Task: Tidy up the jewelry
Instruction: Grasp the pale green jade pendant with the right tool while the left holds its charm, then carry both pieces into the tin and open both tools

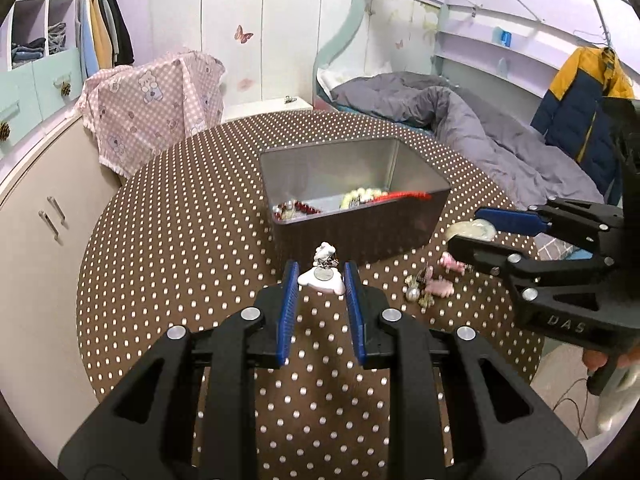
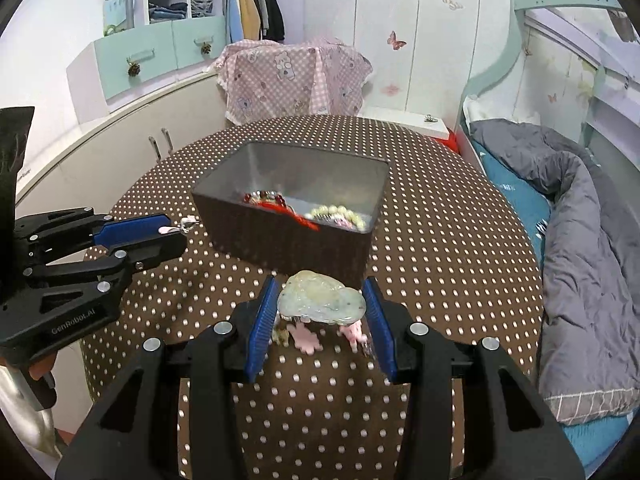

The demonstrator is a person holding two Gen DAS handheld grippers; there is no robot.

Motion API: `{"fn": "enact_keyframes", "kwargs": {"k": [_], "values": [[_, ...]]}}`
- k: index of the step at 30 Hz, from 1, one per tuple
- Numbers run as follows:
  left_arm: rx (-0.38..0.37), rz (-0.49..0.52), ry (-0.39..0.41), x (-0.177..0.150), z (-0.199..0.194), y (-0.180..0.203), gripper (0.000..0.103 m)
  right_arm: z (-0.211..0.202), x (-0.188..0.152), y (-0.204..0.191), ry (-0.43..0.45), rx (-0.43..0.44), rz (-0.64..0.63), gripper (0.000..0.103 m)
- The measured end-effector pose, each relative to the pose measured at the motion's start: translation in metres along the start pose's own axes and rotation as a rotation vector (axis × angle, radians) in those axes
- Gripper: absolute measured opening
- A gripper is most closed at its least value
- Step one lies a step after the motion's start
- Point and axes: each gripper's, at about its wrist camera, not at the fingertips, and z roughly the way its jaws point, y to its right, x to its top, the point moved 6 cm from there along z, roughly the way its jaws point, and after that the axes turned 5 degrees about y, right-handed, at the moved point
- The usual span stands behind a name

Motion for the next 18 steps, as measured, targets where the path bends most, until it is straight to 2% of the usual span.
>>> {"fn": "enact_keyframes", "kwargs": {"k": [5,11,18], "values": [[-0.014,0.002,0.010,0.007,0.003,0.005,0.023,0.015,0.009,-0.003,-0.009,0.015,0.006,0.041],[-0.017,0.001,0.019,0.012,0.003,0.005,0.023,0.011,0.022,-0.008,0.023,0.044,0.000,0.041],[-0.042,-0.014,0.019,0.028,0.008,0.003,0.023,0.010,0.042,-0.004,0.050,0.039,-0.012,0.041]]}}
